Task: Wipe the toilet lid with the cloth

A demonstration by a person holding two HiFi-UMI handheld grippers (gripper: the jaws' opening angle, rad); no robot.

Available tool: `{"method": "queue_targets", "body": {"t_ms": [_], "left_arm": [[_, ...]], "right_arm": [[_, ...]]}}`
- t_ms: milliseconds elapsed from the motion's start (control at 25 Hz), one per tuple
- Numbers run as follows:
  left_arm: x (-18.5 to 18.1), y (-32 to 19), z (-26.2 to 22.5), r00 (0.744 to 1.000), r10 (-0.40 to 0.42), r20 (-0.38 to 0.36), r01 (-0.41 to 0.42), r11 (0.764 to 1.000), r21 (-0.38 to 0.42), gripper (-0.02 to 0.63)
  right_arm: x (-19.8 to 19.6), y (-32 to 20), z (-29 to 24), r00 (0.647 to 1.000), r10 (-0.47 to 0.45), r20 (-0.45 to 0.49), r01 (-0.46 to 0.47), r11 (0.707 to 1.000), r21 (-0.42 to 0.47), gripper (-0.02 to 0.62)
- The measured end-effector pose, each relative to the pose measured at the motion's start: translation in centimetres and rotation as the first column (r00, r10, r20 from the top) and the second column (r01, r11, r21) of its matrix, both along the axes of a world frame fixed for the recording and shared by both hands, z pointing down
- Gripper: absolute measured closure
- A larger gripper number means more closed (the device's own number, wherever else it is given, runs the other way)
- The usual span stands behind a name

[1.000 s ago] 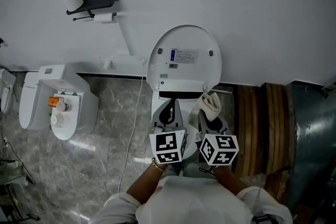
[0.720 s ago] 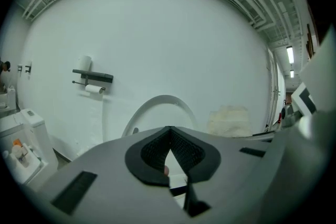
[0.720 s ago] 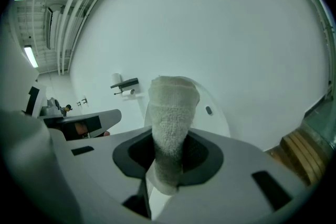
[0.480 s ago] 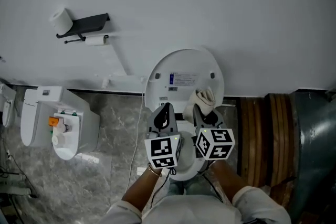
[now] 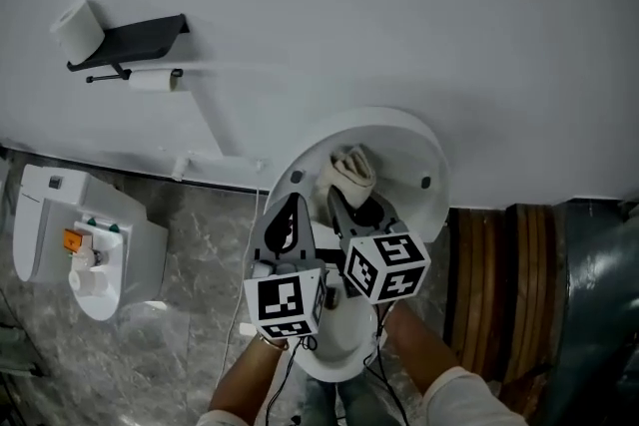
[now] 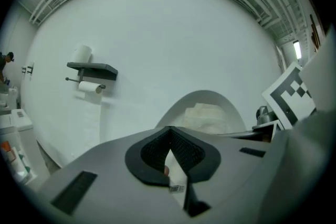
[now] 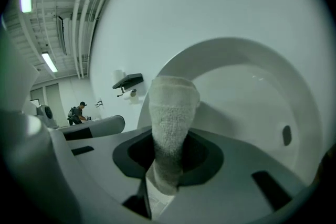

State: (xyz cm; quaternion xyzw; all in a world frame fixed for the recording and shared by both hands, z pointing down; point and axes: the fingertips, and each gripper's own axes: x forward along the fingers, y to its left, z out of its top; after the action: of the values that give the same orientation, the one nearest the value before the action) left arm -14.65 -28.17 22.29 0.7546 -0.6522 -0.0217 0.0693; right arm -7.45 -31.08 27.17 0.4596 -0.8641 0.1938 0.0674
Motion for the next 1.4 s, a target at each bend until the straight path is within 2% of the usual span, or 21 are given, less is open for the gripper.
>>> {"method": "queue_targets", "body": {"t_ms": [240,440,640,800,960,1080,1160,1240,1400], "left_arm": [[-2.4,-0.7,1.5,0.998,-0.062,-0.009,0.062,0.998,0.015,0.595],[-2.9,-1.0,1.6,0.997,-0.073,-0.005,0.073,0.997,0.006,0.595],[-0.7,-1.3,1.7,0.999,-0.039,-0.005,0.039,0.999,-0.004,0.595],[2.6,-1.8,2.0,1.0,0.015,-0.016,-0.015,1.0,-0.014,0.595],[5.6,-2.0,2.7,0.998,0.058,-0.026,-0.058,0.998,-0.026,0.595],[6.6,-1.8,3.4,0.997,0.073,-0.028,-0.074,0.996,-0.042,0.595],[6.2,-1.7,3.7,0.997,0.064,-0.031,-0.066,0.997,-0.049,0.595],[5.0,-1.4,3.6,0.999,0.042,-0.032,-0.044,0.998,-0.049,0.595],[1.1,-0.5,3.6,1.0,-0.021,-0.024,0.02,0.998,-0.051,0.595]], "right_arm": [[-3.4,-2.7,0.3,0.997,-0.07,-0.036,0.073,0.992,0.106,0.499],[-2.3,-5.1,-0.6,0.995,0.006,-0.098,0.011,0.984,0.175,0.499],[3.2,-6.0,-2.1,0.986,0.154,-0.058,-0.139,0.969,0.203,0.499],[9.8,-6.1,-1.9,0.954,0.298,-0.024,-0.289,0.94,0.181,0.499],[14.4,-5.6,-0.1,0.921,0.387,-0.038,-0.378,0.914,0.147,0.499],[16.1,-5.4,1.0,0.903,0.429,-0.031,-0.422,0.898,0.127,0.499],[16.1,-5.3,1.1,0.899,0.437,-0.029,-0.431,0.894,0.123,0.499],[14.9,-4.9,0.6,0.91,0.414,-0.024,-0.408,0.904,0.13,0.499],[7.8,-3.3,0.0,0.962,0.274,-0.01,-0.27,0.952,0.145,0.499]]}}
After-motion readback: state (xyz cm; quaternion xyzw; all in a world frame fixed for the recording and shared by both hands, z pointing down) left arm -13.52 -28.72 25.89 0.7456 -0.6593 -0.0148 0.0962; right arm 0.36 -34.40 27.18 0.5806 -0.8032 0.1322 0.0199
